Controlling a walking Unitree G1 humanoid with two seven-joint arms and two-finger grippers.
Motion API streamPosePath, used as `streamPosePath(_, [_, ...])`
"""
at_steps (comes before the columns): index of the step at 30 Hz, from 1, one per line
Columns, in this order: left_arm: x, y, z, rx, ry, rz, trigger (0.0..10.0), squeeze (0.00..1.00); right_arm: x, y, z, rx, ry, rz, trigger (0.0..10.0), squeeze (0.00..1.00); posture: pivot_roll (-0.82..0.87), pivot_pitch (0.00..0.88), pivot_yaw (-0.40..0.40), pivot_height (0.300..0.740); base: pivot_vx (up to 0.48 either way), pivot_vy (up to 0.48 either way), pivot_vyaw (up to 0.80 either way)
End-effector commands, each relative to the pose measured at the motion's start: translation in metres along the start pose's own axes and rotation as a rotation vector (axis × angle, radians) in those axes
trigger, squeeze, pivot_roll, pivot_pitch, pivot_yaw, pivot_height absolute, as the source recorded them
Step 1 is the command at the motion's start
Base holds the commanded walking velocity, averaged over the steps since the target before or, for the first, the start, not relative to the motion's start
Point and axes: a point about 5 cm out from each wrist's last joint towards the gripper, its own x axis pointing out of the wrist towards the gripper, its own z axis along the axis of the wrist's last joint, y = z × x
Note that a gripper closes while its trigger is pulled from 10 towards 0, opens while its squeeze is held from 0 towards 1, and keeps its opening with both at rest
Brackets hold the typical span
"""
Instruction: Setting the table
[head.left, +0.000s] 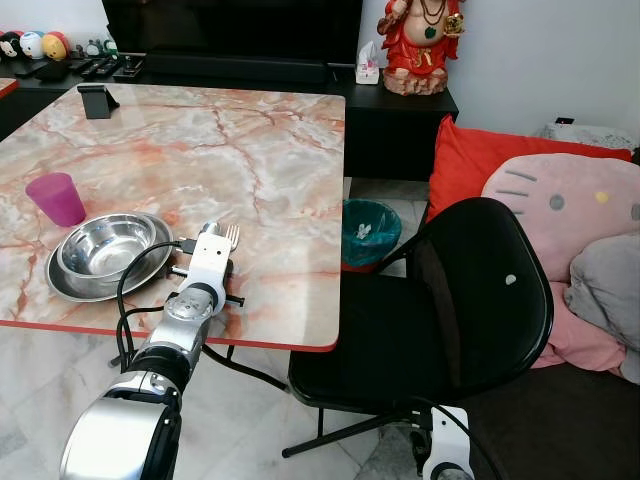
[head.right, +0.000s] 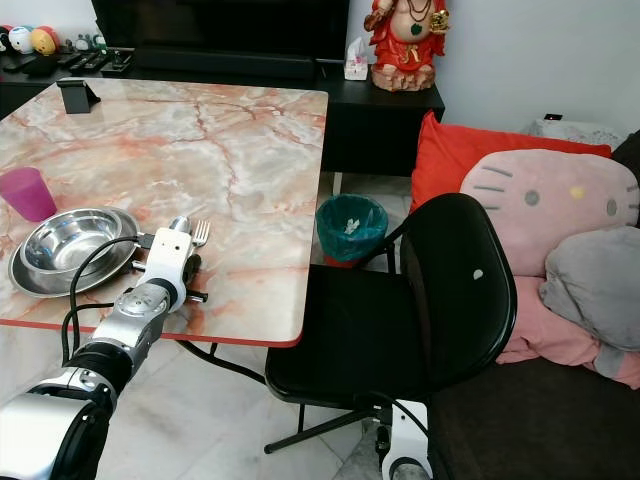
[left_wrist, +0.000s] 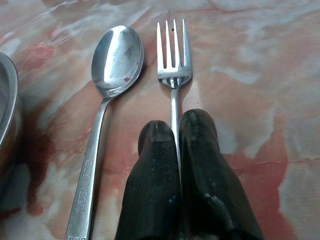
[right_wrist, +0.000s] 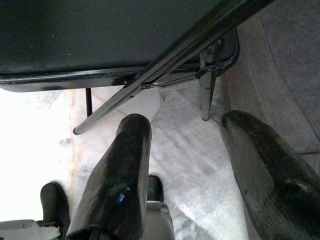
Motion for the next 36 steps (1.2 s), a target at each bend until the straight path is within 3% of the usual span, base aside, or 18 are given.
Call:
streamPosePath(1, [0.0008,-0.0027,0.0022,0.008,-0.007,0.000,10.0,0.17,-0.0003,-0.0017,-0.0022,0.000,0.010,-0.003,10.0,0.00,0.01,0.000,-0.047,0.740,0.000,0.000,0.00])
streamPosePath(7, [0.0009,-0.0032,0.0026,0.009,-0.008,-0.002,10.0,0.21,-0.0003,-0.0019,-0.0021,0.001,0.010,-0.003,10.0,0.00,0.00,0.000,-0.047,0.740,0.000,0.000,0.00])
streamPosePath(8, [0.0009,-0.0033,0.0027,0.008,-0.008,-0.002,10.0,0.31,-0.0003,-0.0018,-0.0021,0.000,0.010,-0.002,10.0,0.00,0.00,0.000,-0.047,0.740,0.000,0.000,0.00])
streamPosePath(9, [0.0009,-0.0033,0.0027,0.008,-0.008,-0.002,10.0,0.31,-0.0003,-0.0018,-0.0021,0.000,0.010,-0.002,10.0,0.00,0.00,0.000,-0.047,0.740,0.000,0.000,0.00])
streamPosePath(10, [0.0010,-0.0033,0.0028,0.008,-0.009,-0.002,10.0,0.41,-0.0003,-0.0019,-0.0021,0.000,0.010,-0.002,10.0,0.00,0.00,0.000,-0.047,0.740,0.000,0.000,0.00])
streamPosePath(12, [0.0010,-0.0034,0.0028,0.007,-0.009,-0.002,10.0,0.41,-0.0003,-0.0019,-0.0021,0.000,0.010,-0.002,10.0,0.00,0.00,0.000,-0.047,0.740,0.000,0.000,0.00])
streamPosePath(13, [0.0010,-0.0034,0.0029,0.007,-0.009,-0.001,10.0,0.50,-0.0003,-0.0019,-0.0021,0.000,0.010,-0.002,10.0,0.00,0.00,0.000,-0.047,0.740,0.000,0.000,0.00])
streamPosePath(36, [0.0013,-0.0058,0.0032,0.010,-0.006,-0.002,10.0,0.48,-0.0001,-0.0022,-0.0019,-0.003,0.015,0.002,10.0,0.00,0.00,0.000,-0.048,0.740,0.000,0.000,0.00])
